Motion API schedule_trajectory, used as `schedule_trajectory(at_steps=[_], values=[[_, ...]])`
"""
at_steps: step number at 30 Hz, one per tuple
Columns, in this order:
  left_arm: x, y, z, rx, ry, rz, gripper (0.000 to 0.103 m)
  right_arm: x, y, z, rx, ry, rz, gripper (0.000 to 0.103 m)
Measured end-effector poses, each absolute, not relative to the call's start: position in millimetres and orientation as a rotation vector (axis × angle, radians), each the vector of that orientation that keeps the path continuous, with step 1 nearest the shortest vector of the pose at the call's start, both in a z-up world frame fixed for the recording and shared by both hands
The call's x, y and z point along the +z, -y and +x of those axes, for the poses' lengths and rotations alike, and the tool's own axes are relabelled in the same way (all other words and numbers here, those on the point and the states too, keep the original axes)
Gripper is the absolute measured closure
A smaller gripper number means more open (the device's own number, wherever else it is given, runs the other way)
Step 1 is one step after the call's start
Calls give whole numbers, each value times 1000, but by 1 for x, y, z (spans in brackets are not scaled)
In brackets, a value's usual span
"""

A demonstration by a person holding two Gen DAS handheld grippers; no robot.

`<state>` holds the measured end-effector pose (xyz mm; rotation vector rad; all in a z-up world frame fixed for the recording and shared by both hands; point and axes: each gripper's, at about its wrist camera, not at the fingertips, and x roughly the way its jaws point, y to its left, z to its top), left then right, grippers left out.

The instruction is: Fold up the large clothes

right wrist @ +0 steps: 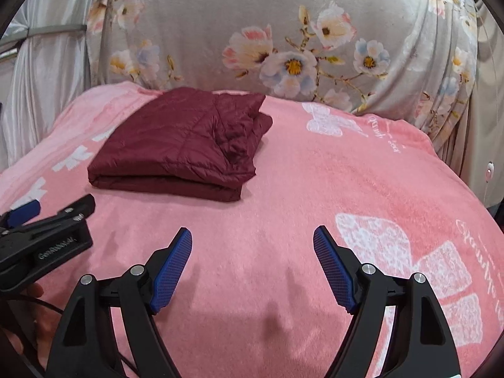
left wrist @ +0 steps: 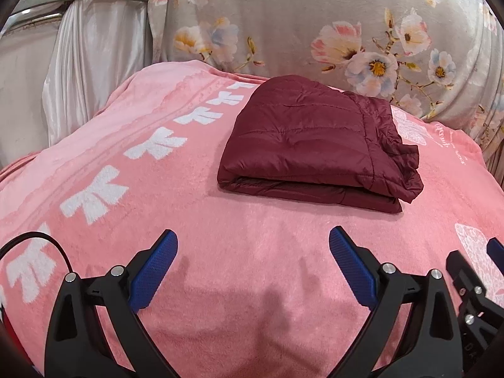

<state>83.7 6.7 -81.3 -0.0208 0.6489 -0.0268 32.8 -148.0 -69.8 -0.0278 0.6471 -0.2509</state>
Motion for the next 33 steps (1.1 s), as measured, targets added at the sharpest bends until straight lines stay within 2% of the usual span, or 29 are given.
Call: schedule_trajectory(at_steps=[33], values=[[-88, 8, 88, -33, -683, 54, 8, -80, 145, 39, -232, -723, -4, 25]])
